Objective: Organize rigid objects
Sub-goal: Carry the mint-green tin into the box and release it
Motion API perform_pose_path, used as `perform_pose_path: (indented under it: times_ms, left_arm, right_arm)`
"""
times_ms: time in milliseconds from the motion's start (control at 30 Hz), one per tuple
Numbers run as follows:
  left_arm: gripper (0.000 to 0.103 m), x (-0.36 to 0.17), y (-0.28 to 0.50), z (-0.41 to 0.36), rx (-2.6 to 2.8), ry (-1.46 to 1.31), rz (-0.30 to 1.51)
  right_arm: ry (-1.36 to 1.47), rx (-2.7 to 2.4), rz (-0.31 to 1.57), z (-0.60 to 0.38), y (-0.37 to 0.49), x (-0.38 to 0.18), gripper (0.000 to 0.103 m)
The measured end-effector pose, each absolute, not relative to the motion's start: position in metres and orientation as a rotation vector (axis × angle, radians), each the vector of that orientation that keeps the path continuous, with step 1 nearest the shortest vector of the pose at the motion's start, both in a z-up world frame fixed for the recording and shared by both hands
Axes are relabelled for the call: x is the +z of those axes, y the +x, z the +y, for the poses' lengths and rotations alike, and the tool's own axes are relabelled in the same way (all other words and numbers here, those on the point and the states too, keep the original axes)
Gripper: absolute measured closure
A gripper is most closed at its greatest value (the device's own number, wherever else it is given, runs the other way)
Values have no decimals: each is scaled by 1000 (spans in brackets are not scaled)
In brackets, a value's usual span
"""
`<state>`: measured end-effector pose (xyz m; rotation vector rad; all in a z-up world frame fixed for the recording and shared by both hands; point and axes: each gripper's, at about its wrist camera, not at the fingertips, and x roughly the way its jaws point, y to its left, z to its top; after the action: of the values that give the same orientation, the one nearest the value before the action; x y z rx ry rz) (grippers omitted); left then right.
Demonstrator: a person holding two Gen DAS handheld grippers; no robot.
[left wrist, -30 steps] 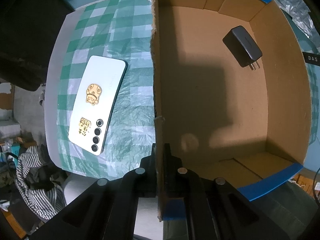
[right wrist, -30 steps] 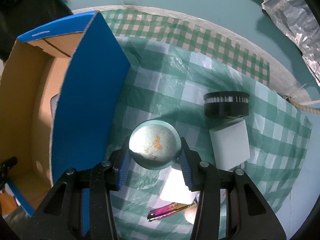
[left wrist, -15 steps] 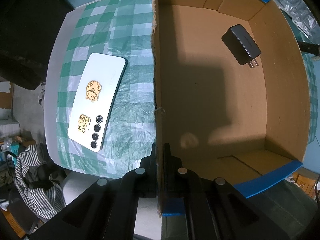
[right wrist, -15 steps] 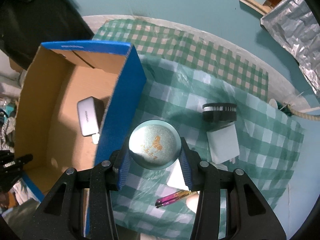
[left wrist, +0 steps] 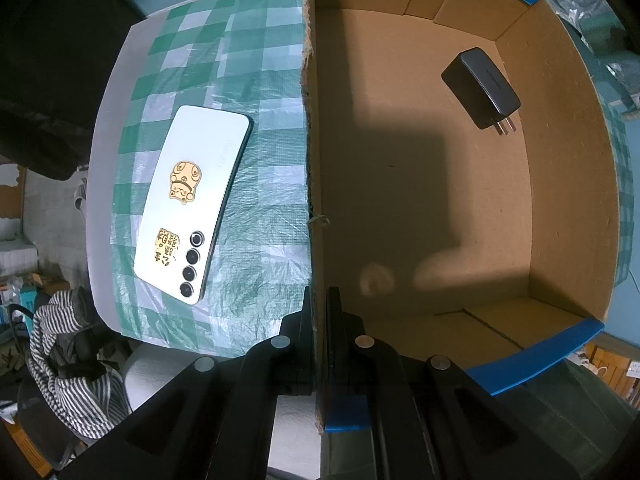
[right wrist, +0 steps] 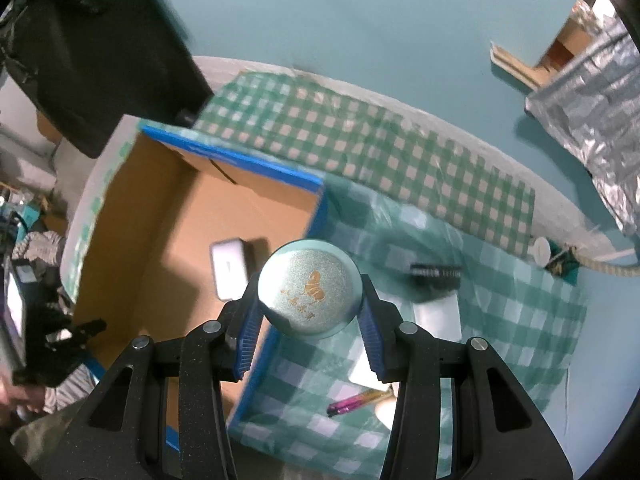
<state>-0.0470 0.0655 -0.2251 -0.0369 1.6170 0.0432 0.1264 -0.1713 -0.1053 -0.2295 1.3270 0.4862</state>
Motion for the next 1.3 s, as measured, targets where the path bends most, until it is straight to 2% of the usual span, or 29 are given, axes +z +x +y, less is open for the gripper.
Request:
perform_pose_path:
  times_ms: [233, 667, 1300]
  left_arm:
    - [99, -225, -46, 65, 42, -40, 1616]
    - [99, -226, -48, 64, 48, -46, 1625]
    - [99, -228, -48, 65, 56, -40, 1633]
  right_arm:
    - [-246, 535, 1316, -143, 136, -105, 59]
    - [-304, 571, 1368, -99, 143, -143, 59]
    - [-342, 534, 1421, -96, 141, -173, 59]
